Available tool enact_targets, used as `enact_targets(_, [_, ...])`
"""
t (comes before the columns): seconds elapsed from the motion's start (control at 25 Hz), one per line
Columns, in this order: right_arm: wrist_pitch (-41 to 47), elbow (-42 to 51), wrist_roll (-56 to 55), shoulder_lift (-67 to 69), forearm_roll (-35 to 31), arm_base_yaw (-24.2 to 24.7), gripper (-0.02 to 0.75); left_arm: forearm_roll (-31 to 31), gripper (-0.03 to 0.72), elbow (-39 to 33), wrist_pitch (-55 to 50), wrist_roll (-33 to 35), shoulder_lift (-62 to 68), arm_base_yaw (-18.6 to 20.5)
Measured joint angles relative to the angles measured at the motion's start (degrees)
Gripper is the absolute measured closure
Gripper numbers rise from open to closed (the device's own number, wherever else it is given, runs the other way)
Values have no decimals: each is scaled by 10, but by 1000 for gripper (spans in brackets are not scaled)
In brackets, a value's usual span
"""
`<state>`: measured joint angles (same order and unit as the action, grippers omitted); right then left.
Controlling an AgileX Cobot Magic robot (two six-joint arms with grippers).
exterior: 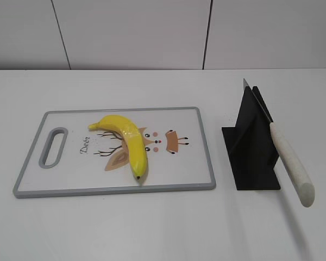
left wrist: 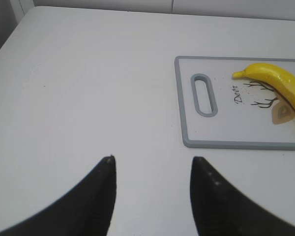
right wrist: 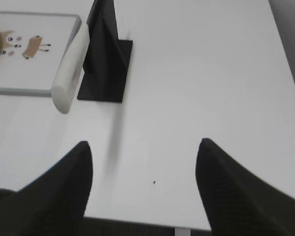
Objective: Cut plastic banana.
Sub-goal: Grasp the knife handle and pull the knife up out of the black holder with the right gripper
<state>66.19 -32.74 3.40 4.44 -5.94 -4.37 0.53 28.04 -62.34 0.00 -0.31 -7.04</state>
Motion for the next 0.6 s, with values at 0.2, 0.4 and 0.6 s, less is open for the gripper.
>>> enact_targets(0.2, [35,-40,-7,93,0,0,230,0,232,0,0,0,0,0])
enact_targets(0.4, [36,-56,-23,185,-3,0,230,0,235,0,0,0,0,0])
enact_targets(0.6, [36,-77,-55,271,-12,-1,230,0,236,0,0,0,0,0])
